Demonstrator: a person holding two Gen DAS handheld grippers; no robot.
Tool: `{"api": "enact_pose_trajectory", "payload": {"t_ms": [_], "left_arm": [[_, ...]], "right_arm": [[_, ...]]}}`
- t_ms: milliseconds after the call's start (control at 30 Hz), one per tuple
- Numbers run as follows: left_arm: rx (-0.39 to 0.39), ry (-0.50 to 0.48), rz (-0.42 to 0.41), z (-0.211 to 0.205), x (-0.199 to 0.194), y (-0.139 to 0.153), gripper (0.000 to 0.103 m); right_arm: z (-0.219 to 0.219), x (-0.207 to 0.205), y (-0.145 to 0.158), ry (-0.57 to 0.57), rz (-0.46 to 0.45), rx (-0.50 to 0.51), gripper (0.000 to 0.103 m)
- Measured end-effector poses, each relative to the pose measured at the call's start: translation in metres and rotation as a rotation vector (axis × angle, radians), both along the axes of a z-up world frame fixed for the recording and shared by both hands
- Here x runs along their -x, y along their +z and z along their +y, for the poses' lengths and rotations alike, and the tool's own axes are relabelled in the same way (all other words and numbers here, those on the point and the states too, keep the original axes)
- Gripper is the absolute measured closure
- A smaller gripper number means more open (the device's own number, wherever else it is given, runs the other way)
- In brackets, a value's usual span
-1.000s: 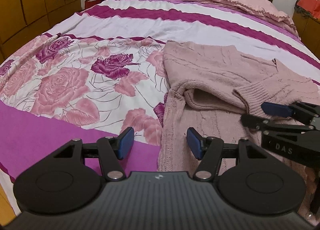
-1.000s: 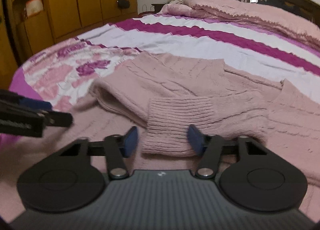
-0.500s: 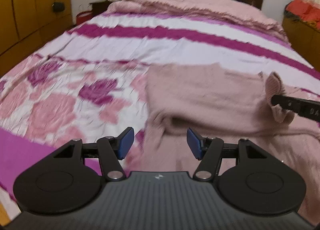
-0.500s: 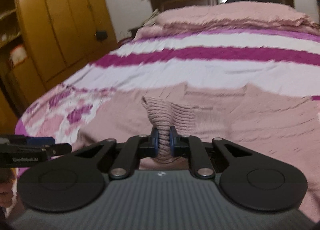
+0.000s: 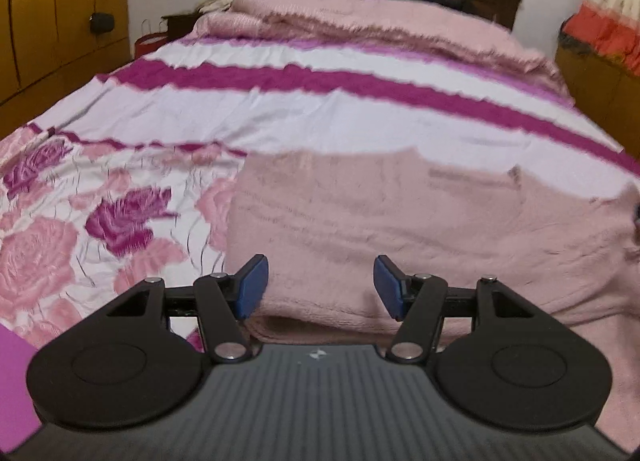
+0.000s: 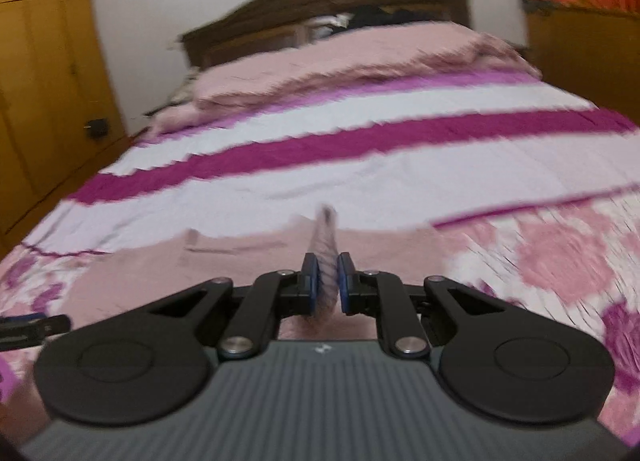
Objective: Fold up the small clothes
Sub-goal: 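Open the right tool and withdraw both tools from the folded cardigan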
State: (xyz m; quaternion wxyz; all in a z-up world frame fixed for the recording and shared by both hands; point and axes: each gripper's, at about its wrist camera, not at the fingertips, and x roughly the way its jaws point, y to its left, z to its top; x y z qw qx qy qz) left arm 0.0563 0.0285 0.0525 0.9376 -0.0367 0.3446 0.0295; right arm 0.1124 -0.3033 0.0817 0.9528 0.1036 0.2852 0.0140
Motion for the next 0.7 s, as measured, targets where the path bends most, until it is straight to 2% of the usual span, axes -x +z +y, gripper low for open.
{"api": "enact_pose_trajectory", "payload": {"t_ms": [200,333,500,533,567,600,633,700], "left_arm": [[-0.1,-0.025,-0.001,-0.01,-0.001,-0.018,0.035],[-0.095,-0.025,0.0,-0.008,-0.003,-0.02,0.034],[-0.106,-0.026,-0.003,-0.009,-0.001,-0.021,0.033],[-0.109,-0.027,-0.004,-0.01,-0.001,-0.022,0.033],[-0.113,-0.029,-0.005,-0.011,-0.001,-0.022,0.033],[-0.114,-0.03,-0.006,-0.011,-0.001,-0.022,0.032],[-0.113,-0.031,-0.008,-0.01,0.0,-0.023,0.031],[-0.109,-0.035,-0.008,-0.009,-0.001,-0.024,0.029]], "right_arm": [[-0.021,0.002,-0.039,-0.065,0.105,-0.034,0.093],[-0.017,0.014,-0.03,-0.072,0.051,-0.083,0.09],[-0.002,0.021,-0.02,-0.024,0.024,-0.061,0.085],[0.001,0.02,-0.021,-0.013,0.031,-0.058,0.072],[0.003,0.02,-0.025,-0.005,0.039,-0.055,0.052],[0.006,0.019,-0.029,-0.001,0.048,-0.052,0.045],[0.008,0.018,-0.034,-0.005,0.062,-0.048,0.042],[0.009,0.015,-0.047,-0.02,0.095,-0.053,0.043]]}}
